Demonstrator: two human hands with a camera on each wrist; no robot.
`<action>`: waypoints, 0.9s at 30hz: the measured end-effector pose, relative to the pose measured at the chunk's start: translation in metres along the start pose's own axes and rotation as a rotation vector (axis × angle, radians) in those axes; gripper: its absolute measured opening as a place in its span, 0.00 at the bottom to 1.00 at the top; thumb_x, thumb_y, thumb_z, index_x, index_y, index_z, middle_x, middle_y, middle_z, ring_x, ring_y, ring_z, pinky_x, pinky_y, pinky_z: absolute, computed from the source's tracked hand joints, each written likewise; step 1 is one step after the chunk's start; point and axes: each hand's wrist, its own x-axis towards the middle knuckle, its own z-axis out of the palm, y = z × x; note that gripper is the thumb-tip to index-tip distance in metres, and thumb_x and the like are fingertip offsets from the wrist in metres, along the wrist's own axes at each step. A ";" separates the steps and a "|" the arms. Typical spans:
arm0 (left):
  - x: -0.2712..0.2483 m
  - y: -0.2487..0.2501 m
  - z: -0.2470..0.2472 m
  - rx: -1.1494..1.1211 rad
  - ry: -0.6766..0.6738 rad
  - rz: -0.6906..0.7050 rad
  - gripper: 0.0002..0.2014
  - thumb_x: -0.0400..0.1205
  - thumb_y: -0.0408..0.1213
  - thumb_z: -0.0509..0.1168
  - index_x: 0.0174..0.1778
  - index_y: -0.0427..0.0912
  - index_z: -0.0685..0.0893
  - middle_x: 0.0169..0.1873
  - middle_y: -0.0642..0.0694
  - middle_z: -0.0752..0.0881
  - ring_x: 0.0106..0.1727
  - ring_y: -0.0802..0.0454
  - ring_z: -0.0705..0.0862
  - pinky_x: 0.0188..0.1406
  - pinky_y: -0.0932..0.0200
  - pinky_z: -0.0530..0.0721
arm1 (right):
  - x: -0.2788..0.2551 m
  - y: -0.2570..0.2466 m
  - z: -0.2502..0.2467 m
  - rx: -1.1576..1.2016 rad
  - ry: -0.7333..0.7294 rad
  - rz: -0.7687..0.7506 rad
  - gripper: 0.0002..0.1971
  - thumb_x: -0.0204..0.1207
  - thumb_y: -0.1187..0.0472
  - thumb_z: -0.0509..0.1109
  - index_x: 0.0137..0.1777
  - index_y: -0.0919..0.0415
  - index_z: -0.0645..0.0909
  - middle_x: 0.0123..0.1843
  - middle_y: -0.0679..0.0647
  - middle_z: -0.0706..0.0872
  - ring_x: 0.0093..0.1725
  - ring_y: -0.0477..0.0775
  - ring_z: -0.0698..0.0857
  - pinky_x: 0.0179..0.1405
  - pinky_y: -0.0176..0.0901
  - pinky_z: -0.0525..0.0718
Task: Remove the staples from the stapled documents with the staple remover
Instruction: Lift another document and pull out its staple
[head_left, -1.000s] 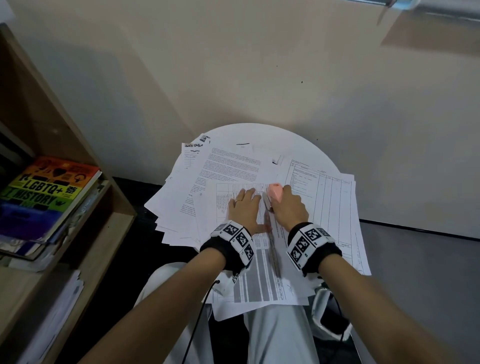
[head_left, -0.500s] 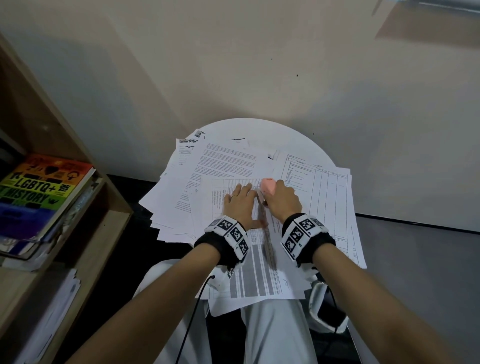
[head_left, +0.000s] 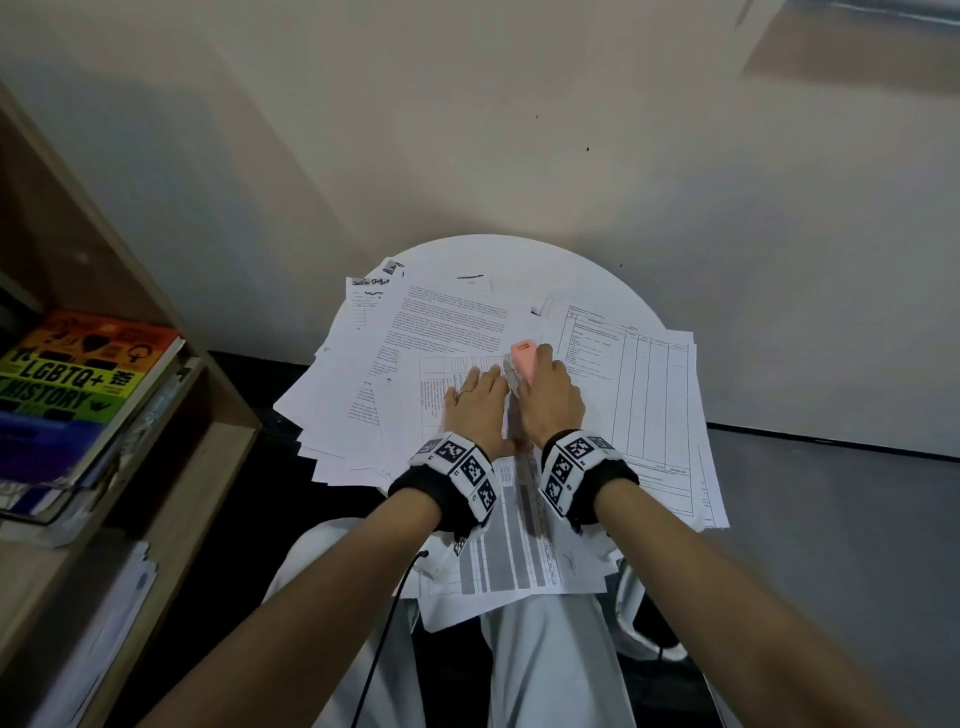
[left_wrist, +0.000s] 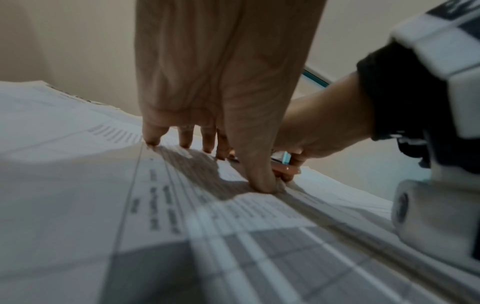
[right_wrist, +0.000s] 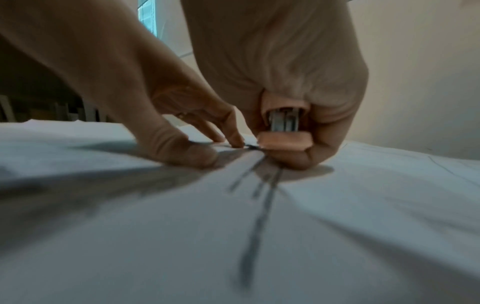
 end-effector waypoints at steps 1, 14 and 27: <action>0.000 0.001 0.000 0.002 -0.001 -0.001 0.43 0.71 0.49 0.75 0.78 0.39 0.61 0.84 0.46 0.51 0.85 0.44 0.47 0.82 0.36 0.51 | 0.001 0.000 -0.001 -0.003 -0.006 0.004 0.20 0.84 0.59 0.59 0.74 0.63 0.64 0.64 0.64 0.79 0.58 0.67 0.82 0.47 0.52 0.76; -0.001 0.000 0.000 -0.015 0.021 0.008 0.42 0.72 0.49 0.75 0.78 0.40 0.62 0.84 0.47 0.51 0.85 0.45 0.47 0.82 0.38 0.50 | 0.025 -0.014 -0.005 0.075 0.024 0.105 0.21 0.85 0.53 0.57 0.72 0.66 0.65 0.65 0.67 0.80 0.62 0.68 0.81 0.54 0.54 0.78; -0.029 0.051 -0.020 -1.141 0.370 0.048 0.11 0.85 0.33 0.62 0.55 0.28 0.83 0.42 0.36 0.86 0.40 0.48 0.87 0.36 0.65 0.89 | -0.054 0.033 -0.065 0.198 0.168 -0.122 0.16 0.84 0.52 0.59 0.68 0.56 0.67 0.53 0.54 0.85 0.45 0.59 0.82 0.37 0.46 0.73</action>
